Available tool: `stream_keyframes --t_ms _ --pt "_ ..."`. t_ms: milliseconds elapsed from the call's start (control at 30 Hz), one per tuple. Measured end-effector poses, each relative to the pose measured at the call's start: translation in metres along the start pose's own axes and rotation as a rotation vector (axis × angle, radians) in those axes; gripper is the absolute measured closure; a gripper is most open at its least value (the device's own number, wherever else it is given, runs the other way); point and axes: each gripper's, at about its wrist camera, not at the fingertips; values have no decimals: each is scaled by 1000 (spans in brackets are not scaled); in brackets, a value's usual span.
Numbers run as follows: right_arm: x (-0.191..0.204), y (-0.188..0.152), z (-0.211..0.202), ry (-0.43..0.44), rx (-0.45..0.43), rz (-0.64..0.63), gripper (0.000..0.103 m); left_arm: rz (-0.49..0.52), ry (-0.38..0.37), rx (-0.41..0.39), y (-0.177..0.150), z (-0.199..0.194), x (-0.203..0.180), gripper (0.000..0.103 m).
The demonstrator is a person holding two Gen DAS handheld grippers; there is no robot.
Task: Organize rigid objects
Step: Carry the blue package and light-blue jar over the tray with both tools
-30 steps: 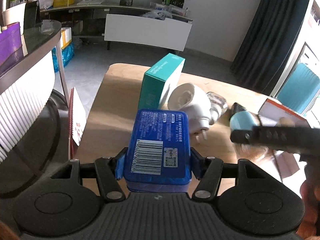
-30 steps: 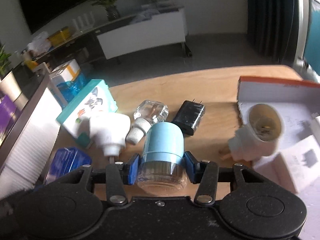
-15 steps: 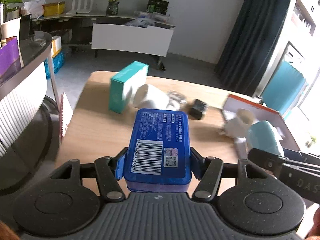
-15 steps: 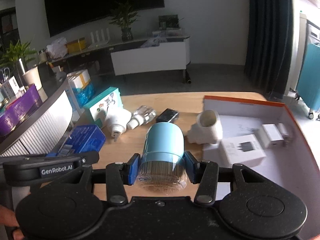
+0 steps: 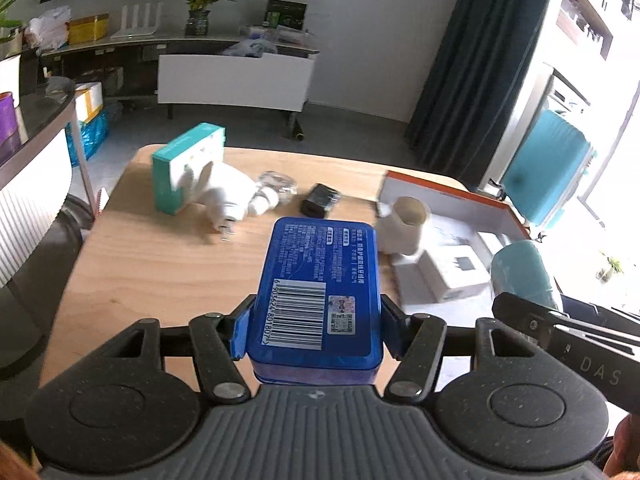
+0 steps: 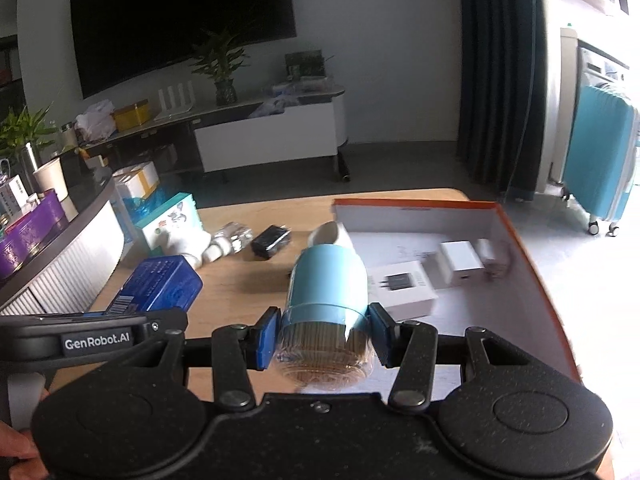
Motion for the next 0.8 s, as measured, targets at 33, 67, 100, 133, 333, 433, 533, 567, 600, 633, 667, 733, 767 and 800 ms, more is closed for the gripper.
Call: stream_keyframes --t_ms 33,67,100,133,333,433,533,567,600,633,667,733,767,800 --pt "-6 -1 -4 -5 -4 7 45 5 -8 2 -1 -1 -6 41" --pt "-11 -2 -6 -9 -6 12 45 10 -18 5 -2 -1 -13 41" --pt "-19 -4 -12 -18 -11 19 45 14 -26 8 -3 -1 -18 41" --pt "-22 -5 -14 -24 -13 20 45 19 -32 8 -4 -1 -23 41" --pt "-42 -9 -28 -53 -28 40 45 48 -49 14 -9 -1 -47 41" --pt "-47 -10 -32 -62 -34 45 45 59 -55 13 -9 -1 -55 41" --pt "-54 -10 -36 -82 -38 49 45 65 -67 14 -9 0 -62 41" --pt "-56 -10 -37 -86 -38 50 45 70 -68 12 -9 0 -65 41" --pt "-57 -10 -38 -89 -41 51 45 78 -67 9 -9 0 -67 41" --pt "-59 -10 -38 -91 -43 50 45 82 -70 7 -8 0 -69 41" --pt "-59 -9 -38 -94 -43 47 45 84 -73 6 -8 1 -71 41" --pt "-62 -8 -39 -100 -48 46 45 94 -78 6 -8 2 -75 41" --pt "-62 -8 -39 -100 -48 46 45 96 -81 6 -8 2 -77 41" --pt "-63 -7 -39 -103 -49 45 45 99 -84 8 -8 3 -78 41"
Point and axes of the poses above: each gripper's, at about its wrist camera, not at the fingertips, and z roughly the way its jaws point, x to its left, y to its top
